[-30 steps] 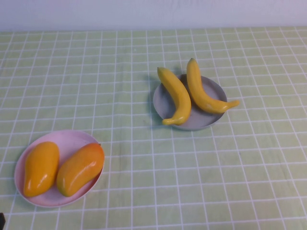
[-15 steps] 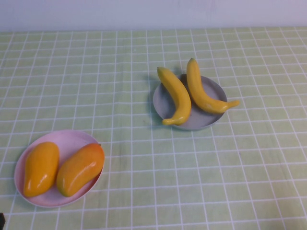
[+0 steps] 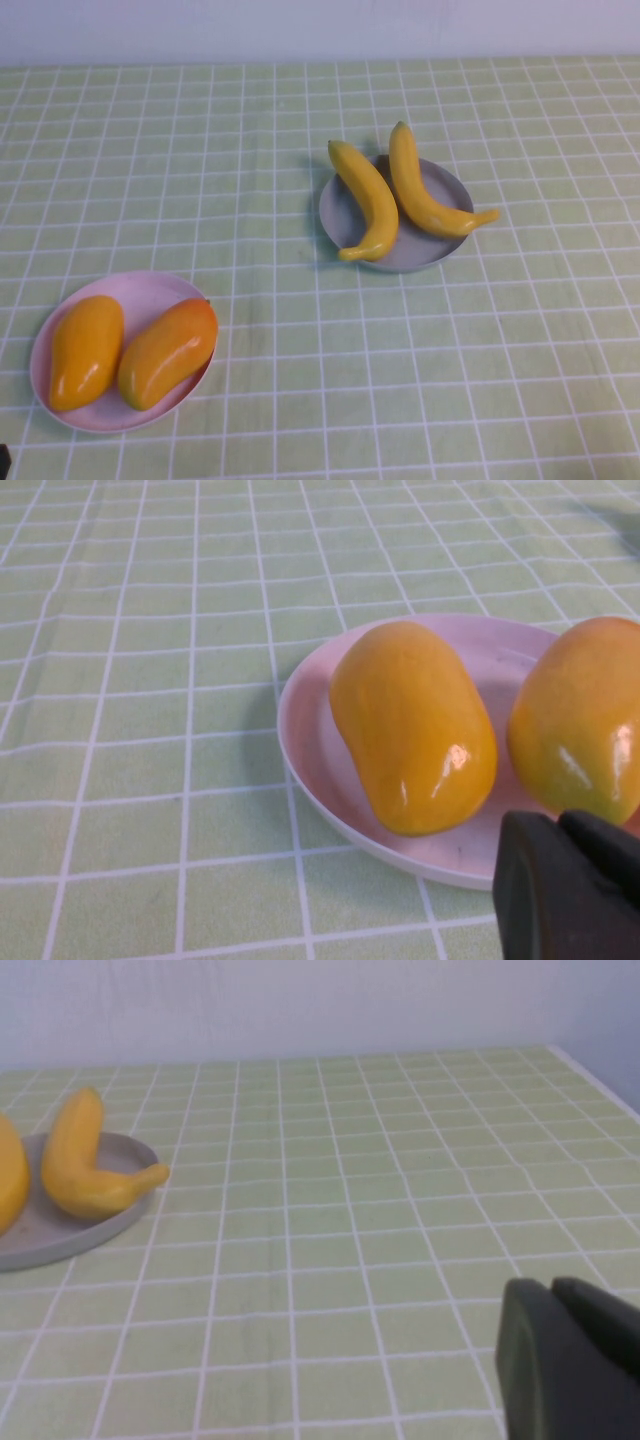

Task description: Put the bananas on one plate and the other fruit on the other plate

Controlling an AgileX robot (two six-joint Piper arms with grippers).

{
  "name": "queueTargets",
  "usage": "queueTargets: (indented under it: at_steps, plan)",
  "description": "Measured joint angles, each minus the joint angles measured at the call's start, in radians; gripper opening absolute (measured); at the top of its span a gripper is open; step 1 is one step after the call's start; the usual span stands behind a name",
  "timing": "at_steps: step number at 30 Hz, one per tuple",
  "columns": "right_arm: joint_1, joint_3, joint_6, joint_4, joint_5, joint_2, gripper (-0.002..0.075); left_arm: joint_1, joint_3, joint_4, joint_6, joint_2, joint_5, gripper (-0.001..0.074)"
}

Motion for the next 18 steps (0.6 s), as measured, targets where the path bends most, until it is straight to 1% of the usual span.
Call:
queueTargets:
  at_steps: [2, 4, 7, 18]
  plan:
    - [0.0, 0.0, -0.053, 0.019, 0.013, 0.0, -0.0015, 0.0, 0.0, 0.0, 0.0, 0.0, 0.0, -0.0001]
    - [0.0, 0.0, -0.134, 0.08, 0.048, 0.0, -0.0015, 0.0, 0.0, 0.0, 0.0, 0.0, 0.0, -0.0001]
    - [0.0, 0.0, -0.205, 0.154, 0.118, 0.0, -0.0015, 0.0, 0.0, 0.0, 0.0, 0.0, 0.0, -0.0001]
    - [0.0, 0.0, -0.233, 0.193, 0.139, 0.0, -0.0015, 0.0, 0.0, 0.0, 0.0, 0.0, 0.0, 0.0]
